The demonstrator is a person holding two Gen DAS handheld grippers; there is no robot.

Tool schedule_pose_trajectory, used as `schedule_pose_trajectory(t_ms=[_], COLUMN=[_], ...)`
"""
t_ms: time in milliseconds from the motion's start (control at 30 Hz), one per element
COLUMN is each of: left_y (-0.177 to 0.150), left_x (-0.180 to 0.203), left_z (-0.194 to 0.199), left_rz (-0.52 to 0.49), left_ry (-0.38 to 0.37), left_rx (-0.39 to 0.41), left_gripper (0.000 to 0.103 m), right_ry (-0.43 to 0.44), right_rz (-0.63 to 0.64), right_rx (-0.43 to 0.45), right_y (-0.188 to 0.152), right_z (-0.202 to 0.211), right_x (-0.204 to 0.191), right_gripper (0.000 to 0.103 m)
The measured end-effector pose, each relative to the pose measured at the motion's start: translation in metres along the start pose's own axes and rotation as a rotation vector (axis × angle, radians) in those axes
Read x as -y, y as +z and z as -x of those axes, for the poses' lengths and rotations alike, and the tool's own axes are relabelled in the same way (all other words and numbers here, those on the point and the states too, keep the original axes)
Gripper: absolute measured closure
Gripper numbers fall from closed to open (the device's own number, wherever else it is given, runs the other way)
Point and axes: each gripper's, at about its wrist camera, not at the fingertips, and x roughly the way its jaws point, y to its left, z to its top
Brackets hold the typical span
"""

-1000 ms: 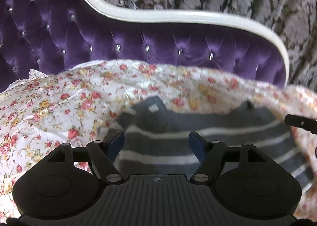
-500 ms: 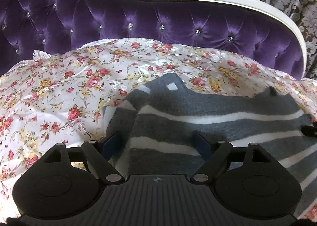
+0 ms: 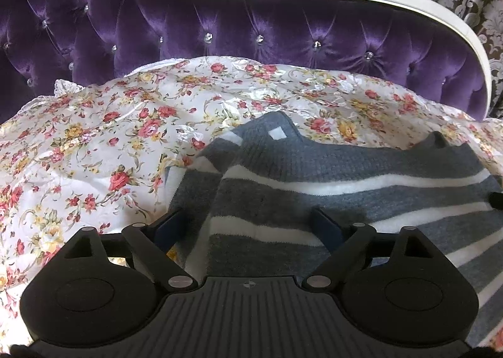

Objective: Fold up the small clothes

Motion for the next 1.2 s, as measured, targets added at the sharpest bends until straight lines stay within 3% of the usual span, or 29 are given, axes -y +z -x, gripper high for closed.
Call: schedule_pose_trajectory(t_ms=[267, 433, 600, 700, 833, 967, 1067, 1200], left_y=[0.005, -0.004, -0.02, -0.032, -0.04, -0.027, -0.008, 0.013], left_x=[0.014, 0.055, 0.088, 0.096, 0.094, 0.095, 0.096, 0.101], left_z=[0.036, 0.061, 0.059, 0.046, 0.04, 0.047, 0.051, 0.033], left_rz=[0.079, -0.007, -0.094, -0.121, -0.106, -0.104, -0.097, -0.105], left_ry=[-0.03, -0.054, -0.061, -0.032, -0.015, -0.027, -0.021, 0.001], left_rx=[-0.011, 0.007, -0.027, -0.073, -0.057, -0.081, -0.049, -0.071], left_gripper=[0.016, 0.016, 0.016, 0.015, 0.009, 0.012, 0.012, 0.012], right_ry=[0.058, 0.079, 0.095, 0.103, 0.115, 0.138, 0.152, 0.173], right_rz=[-0.149, -0.176, -0.185, -0.201, -0.221, -0.247, -0.263, -0.285], right_rx=[0.069, 0.081, 0.09, 0.098, 0.104, 0.112, 0.109, 0.098], right_y=[0.013, 0.016, 0.017, 0.017, 0.019, 0.021, 0.022, 0.022], right_z=[0.02, 0.025, 0.029, 0.033, 0.036, 0.038, 0.039, 0.038], right_x=[0.021, 0.024, 0.025, 0.028, 0.03, 0.033, 0.033, 0.035], right_gripper=[0.024, 0.024, 0.024, 0.024, 0.024, 0.024, 0.024, 0.024])
